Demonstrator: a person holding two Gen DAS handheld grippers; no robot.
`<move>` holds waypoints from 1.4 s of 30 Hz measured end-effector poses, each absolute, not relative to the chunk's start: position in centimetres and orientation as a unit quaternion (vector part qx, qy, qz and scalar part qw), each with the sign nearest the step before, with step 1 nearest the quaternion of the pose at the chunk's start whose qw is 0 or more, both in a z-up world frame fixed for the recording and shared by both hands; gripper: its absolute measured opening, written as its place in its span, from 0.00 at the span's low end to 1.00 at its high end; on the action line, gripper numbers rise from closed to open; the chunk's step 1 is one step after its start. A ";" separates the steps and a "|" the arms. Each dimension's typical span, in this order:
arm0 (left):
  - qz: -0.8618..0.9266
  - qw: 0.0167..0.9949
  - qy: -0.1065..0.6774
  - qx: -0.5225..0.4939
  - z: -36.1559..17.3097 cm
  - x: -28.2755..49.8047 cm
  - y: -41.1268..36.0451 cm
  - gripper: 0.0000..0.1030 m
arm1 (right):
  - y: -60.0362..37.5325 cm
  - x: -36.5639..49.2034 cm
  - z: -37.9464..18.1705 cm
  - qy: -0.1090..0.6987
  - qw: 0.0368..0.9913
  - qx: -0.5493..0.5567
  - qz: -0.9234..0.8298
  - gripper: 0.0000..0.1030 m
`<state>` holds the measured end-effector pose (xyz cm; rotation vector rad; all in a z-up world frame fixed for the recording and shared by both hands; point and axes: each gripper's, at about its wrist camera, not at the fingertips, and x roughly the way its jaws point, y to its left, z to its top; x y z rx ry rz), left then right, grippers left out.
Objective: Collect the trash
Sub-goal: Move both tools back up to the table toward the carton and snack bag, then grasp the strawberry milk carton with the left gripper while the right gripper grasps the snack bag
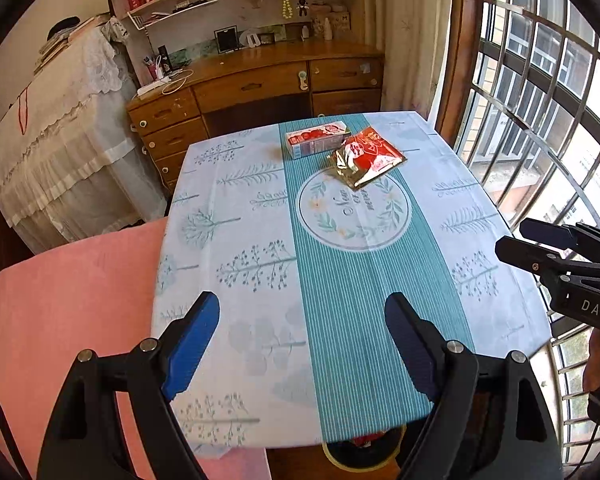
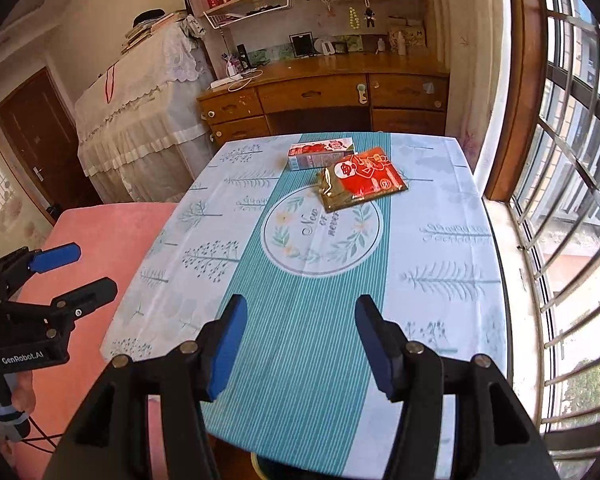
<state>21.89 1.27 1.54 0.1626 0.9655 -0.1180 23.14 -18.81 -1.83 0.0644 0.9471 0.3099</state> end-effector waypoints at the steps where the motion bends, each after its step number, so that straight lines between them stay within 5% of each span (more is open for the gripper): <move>1: -0.059 0.879 0.467 0.082 1.4 24.1 0.6 0.81 | -19.4 25.2 -2.2 0.458 0.876 0.030 0.151 0.55; 18: -0.078 0.817 0.533 0.205 -8.4 55.8 -7.8 0.81 | -24.1 51.7 -11.9 0.512 0.837 0.041 0.186 0.55; 42: -0.212 0.708 0.619 0.265 -19.0 68.2 -11.2 0.81 | -25.0 58.0 -17.3 0.539 0.790 0.044 0.289 0.56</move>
